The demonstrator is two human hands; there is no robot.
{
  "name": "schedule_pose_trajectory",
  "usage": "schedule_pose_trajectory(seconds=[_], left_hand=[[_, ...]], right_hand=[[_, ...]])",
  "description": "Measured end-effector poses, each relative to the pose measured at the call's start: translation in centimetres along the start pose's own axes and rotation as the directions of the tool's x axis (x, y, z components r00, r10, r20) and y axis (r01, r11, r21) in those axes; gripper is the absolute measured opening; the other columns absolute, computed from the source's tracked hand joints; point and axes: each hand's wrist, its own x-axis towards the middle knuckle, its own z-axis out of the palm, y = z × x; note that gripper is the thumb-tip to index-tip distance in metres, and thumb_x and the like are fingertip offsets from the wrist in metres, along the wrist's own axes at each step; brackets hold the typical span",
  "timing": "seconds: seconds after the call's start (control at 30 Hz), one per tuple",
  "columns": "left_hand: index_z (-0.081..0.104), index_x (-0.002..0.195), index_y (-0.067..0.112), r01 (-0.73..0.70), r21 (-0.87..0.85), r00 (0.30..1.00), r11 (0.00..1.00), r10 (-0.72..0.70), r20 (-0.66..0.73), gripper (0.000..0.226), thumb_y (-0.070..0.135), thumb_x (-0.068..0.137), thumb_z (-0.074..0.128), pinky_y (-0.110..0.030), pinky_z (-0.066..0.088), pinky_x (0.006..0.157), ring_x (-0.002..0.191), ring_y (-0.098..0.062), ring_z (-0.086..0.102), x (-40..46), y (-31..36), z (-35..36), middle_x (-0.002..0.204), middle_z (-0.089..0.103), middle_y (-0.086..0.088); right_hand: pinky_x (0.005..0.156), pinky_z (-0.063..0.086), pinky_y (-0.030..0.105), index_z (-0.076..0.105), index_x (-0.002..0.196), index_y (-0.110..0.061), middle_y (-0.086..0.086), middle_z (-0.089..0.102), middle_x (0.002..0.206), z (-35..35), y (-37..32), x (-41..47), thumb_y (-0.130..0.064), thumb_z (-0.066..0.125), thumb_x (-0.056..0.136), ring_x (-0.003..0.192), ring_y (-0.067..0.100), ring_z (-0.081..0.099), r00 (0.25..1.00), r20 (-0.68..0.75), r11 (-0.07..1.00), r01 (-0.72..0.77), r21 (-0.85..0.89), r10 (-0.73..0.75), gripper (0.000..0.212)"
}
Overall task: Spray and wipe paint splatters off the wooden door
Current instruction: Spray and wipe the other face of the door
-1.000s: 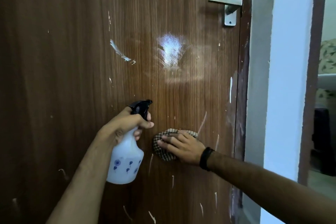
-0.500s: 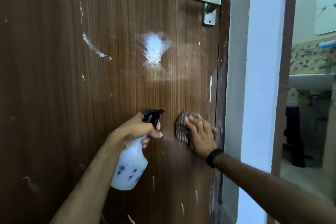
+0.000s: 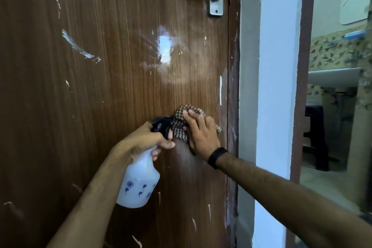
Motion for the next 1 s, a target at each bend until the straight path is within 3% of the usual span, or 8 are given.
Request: schedule_pose_trajectory(seconds=[0.07, 0.17, 0.27, 0.37, 0.47, 0.53, 0.87, 1.0], left_hand=[[0.060, 0.095, 0.007, 0.008, -0.009, 1.000, 1.000, -0.008, 0.000, 0.016, -0.005, 0.088, 0.067, -0.027, 0.040, 0.045, 0.042, -0.012, 0.040, 0.2, -0.1, -0.3, 0.068, 0.051, -0.008], [0.060, 0.095, 0.007, 0.010, 0.008, 1.000, 1.000, -0.010, -0.007, 0.017, -0.005, 0.087, 0.068, -0.027, 0.040, 0.046, 0.044, -0.012, 0.040, 0.1, -0.3, -0.4, 0.068, 0.053, -0.006], [0.059, 0.094, 0.008, 0.017, 0.008, 1.000, 1.000, -0.017, 0.000, 0.017, -0.004, 0.087, 0.068, -0.026, 0.040, 0.044, 0.044, -0.011, 0.040, 0.0, -0.4, -0.3, 0.069, 0.052, -0.006], [0.059, 0.094, 0.008, -0.004, 0.012, 1.000, 1.000, 0.004, 0.002, 0.016, -0.004, 0.087, 0.068, -0.026, 0.040, 0.045, 0.045, -0.011, 0.040, 0.1, -0.2, -0.4, 0.067, 0.054, -0.004], [0.059, 0.095, 0.008, -0.045, 0.018, 0.999, 0.999, 0.045, 0.002, 0.016, -0.004, 0.088, 0.067, -0.027, 0.041, 0.046, 0.046, -0.010, 0.040, 0.2, 0.0, -0.5, 0.066, 0.058, -0.001], [0.059, 0.095, 0.008, -0.056, 0.018, 0.998, 0.998, 0.056, -0.001, 0.016, -0.004, 0.088, 0.067, -0.026, 0.041, 0.047, 0.046, -0.010, 0.040, 0.4, 0.1, -0.4, 0.066, 0.059, 0.001], [0.060, 0.095, 0.008, -0.062, -0.007, 0.998, 0.998, 0.062, -0.025, 0.016, -0.005, 0.087, 0.067, -0.025, 0.042, 0.046, 0.045, -0.009, 0.040, 0.1, 0.3, -0.3, 0.065, 0.062, 0.003], [0.060, 0.098, 0.006, -0.099, -0.003, 0.992, 0.995, 0.099, -0.075, 0.017, -0.004, 0.088, 0.067, -0.026, 0.043, 0.047, 0.046, -0.010, 0.040, -0.2, 0.9, 0.1, 0.066, 0.062, 0.003]], right_hand=[[0.089, 0.053, 0.045, 0.035, 0.143, -0.013, 0.009, 0.040, 0.133, 0.3, -0.3, -4.1, -0.034, 0.081, 0.067, 0.107, 0.027, 0.043, 0.993, 0.080, 0.995, 0.090, -0.034, -0.087, 0.091], [0.085, 0.056, 0.044, 0.033, 0.146, -0.017, 0.007, 0.042, 0.134, 0.6, -0.5, -11.7, -0.034, 0.092, 0.057, 0.107, 0.025, 0.046, 0.955, 0.227, 0.978, 0.206, -0.043, -0.191, 0.108], [0.083, 0.057, 0.048, 0.029, 0.147, -0.021, 0.005, 0.042, 0.134, 0.2, 0.0, -14.4, -0.027, 0.097, 0.047, 0.108, 0.024, 0.045, 0.959, 0.262, 0.995, 0.103, 0.013, -0.103, 0.121], [0.079, 0.055, 0.050, 0.039, 0.139, -0.017, 0.010, 0.040, 0.132, 0.0, 1.4, -11.7, -0.025, 0.093, 0.054, 0.104, 0.028, 0.040, 0.983, 0.149, 0.994, -0.106, -0.013, 0.107, 0.101], [0.091, 0.047, 0.048, 0.036, 0.141, -0.016, 0.018, 0.047, 0.130, -0.2, 3.5, -5.6, -0.029, 0.053, 0.090, 0.105, 0.031, 0.041, 0.928, 0.012, 0.927, -0.373, 0.036, 0.373, 0.054], [0.092, 0.043, 0.046, 0.036, 0.139, -0.017, 0.018, 0.053, 0.124, -0.5, 4.8, -2.0, -0.027, 0.043, 0.098, 0.103, 0.031, 0.046, 0.905, -0.042, 0.906, -0.422, 0.026, 0.423, 0.042], [0.089, 0.052, 0.054, 0.035, 0.140, -0.014, 0.011, 0.038, 0.132, 1.6, 0.6, -12.7, -0.045, 0.017, 0.106, 0.105, 0.029, 0.040, 0.905, 0.071, 0.908, -0.419, -0.012, 0.419, 0.049], [0.096, 0.044, 0.050, 0.035, 0.138, -0.014, 0.011, 0.040, 0.130, 1.0, 0.4, -7.9, -0.037, 0.036, 0.100, 0.110, 0.028, 0.038, 0.897, 0.037, 0.894, -0.441, 0.075, 0.440, 0.044]])
